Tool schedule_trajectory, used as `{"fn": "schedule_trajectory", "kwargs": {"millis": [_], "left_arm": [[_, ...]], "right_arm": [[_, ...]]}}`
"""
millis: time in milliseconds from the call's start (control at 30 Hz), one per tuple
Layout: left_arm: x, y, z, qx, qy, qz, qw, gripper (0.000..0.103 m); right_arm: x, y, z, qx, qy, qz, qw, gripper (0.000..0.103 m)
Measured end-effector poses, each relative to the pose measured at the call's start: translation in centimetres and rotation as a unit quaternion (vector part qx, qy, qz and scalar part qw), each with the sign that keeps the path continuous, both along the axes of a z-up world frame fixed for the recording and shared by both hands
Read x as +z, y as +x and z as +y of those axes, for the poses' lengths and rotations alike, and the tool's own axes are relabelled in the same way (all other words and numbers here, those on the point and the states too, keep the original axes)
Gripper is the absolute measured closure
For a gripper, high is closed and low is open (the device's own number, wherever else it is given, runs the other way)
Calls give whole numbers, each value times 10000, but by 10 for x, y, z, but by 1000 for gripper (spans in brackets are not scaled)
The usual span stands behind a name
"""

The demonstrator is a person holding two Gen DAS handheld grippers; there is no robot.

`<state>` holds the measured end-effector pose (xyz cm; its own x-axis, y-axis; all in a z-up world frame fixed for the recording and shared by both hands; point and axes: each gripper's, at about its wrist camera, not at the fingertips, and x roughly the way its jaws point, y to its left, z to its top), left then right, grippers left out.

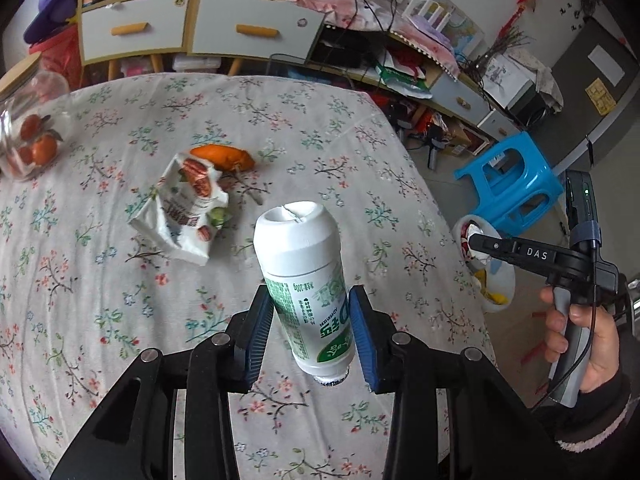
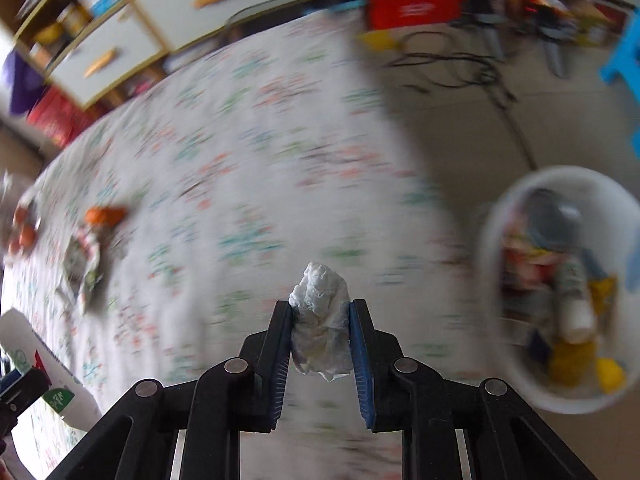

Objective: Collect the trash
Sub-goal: 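Carry the bottle and tissue over the bin and open both tools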

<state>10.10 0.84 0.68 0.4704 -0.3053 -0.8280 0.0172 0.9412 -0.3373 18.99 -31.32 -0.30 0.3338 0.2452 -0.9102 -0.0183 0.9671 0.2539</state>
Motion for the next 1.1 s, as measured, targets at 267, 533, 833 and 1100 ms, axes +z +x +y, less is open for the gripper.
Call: {"fn": "schedule_trajectory", "kwargs": {"millis": [267,533,833,1100], "left_arm": [[6,30,-81,-507,-161,-22,9986,62],[2,59,-178,-1104,-205,-133,9936,62],[-12,80,-277,-1770,-33,-313,9837,62],[-27,85,-325,-2149,164,-446,9755,62]], "right_arm": [[-1,-3,-117,-969,-8,56,9953,76],[-15,-7,-184,-1608,229,198,9865,59],[-14,-25,-227,-2076,313,263,9774,37],[-11,-45,-254,-2190,243,218,9752,37]]}}
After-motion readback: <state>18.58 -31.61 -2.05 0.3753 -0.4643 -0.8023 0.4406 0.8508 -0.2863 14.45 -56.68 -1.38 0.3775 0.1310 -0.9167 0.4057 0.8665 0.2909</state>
